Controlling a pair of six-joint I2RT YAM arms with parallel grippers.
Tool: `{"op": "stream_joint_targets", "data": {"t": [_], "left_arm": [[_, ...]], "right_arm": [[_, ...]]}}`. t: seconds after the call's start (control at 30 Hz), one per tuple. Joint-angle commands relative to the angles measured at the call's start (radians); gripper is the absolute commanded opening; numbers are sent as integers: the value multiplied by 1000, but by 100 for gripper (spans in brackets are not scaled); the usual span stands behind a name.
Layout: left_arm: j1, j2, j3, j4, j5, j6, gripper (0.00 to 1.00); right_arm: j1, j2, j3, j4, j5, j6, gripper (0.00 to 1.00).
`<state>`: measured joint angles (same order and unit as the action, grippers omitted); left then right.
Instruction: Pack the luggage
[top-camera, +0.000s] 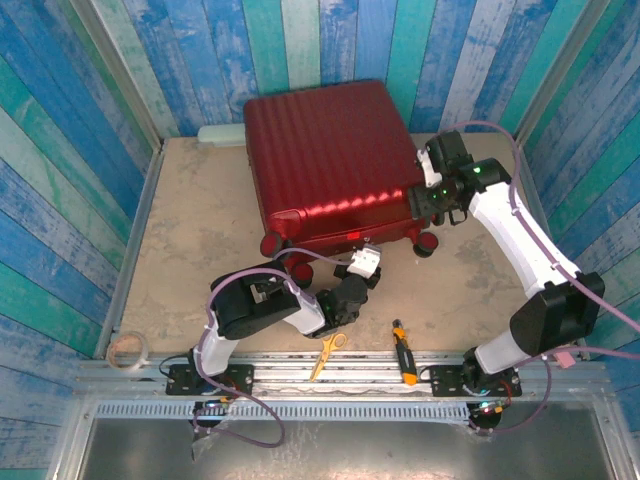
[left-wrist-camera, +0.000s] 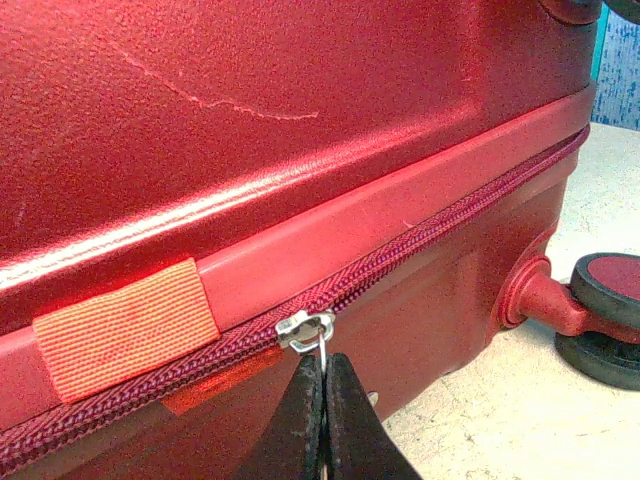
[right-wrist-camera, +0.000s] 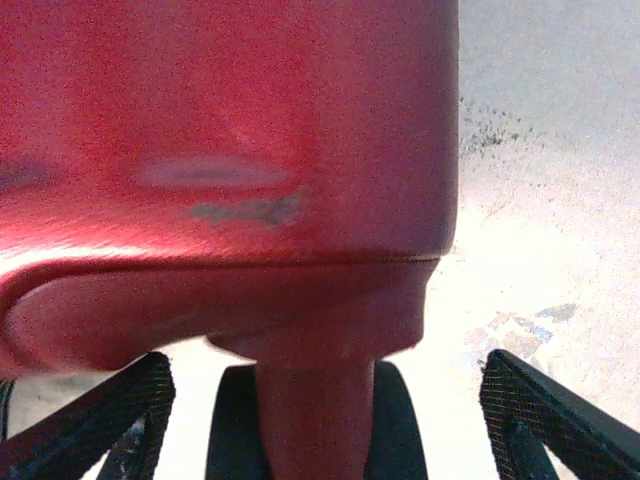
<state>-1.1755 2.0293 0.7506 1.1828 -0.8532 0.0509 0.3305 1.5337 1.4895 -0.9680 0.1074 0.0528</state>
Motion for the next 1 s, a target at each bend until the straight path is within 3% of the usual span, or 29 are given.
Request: {"op": "stream_joint_targets", "data": {"t": [0.0, 0.13, 0.3, 0.4, 0.57, 0.63, 0.97], "left_arm": [[-47, 39, -32, -119, 188, -7, 0], [-33, 13, -58, -94, 215, -50, 0], [-26, -25, -83, -72, 247, -62, 0], [-26, -23, -84, -55, 280, -50, 0], [-26, -12, -86, -27, 302, -29, 0], [-26, -7, -91, -10, 311, -19, 0], [-45, 57, -56, 17, 360, 92, 0]], "right_arm": [[-6, 50, 20, -44, -25, -37, 77], [6, 83, 10, -46, -74, -79, 59], [59, 63, 15, -45, -82, -117, 26], [124, 56, 32, -38, -107, -112, 11], [301, 103, 106, -80, -114, -88, 6], [334, 123, 126, -80, -174, -57, 5], [372, 139, 116, 78, -415, 171, 1]]}}
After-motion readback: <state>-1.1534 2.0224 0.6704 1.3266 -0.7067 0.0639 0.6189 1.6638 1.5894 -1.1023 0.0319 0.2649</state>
